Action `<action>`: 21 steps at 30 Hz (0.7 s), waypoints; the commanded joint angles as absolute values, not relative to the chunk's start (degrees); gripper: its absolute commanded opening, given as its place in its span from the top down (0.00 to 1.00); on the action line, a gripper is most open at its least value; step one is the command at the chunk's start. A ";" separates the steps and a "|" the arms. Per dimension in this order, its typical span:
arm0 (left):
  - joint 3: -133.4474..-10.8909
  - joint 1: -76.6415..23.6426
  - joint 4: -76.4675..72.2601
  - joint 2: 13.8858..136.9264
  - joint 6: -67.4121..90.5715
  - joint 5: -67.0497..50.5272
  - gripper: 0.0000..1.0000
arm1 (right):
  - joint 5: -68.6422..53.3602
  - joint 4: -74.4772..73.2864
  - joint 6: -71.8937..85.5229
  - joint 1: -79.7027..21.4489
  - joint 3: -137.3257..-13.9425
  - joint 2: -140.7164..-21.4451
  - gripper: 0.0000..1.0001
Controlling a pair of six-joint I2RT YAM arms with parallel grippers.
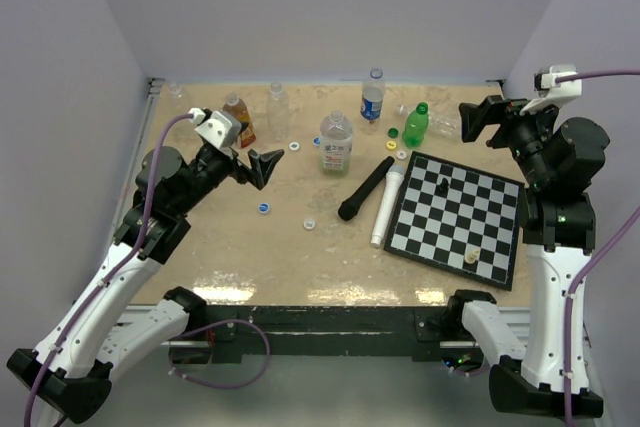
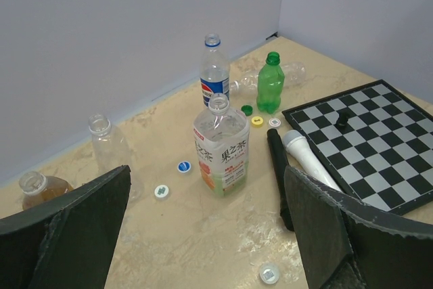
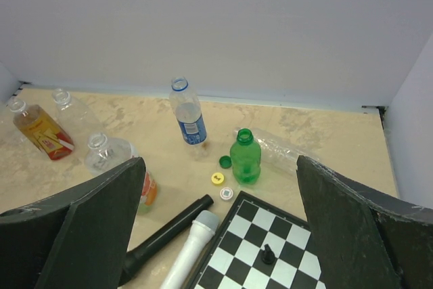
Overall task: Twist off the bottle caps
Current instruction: Reset both arms
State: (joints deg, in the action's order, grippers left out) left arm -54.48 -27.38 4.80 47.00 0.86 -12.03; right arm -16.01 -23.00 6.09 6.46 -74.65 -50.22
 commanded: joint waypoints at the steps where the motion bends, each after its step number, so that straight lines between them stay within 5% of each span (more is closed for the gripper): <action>1: -54.23 -26.89 2.46 46.67 0.79 -12.31 0.00 | -16.44 -20.48 6.77 6.77 -75.15 -49.48 0.02; 21: -53.97 -26.81 2.46 46.85 0.44 -11.87 0.00 | -16.44 -20.39 6.77 6.77 -74.88 -49.31 0.02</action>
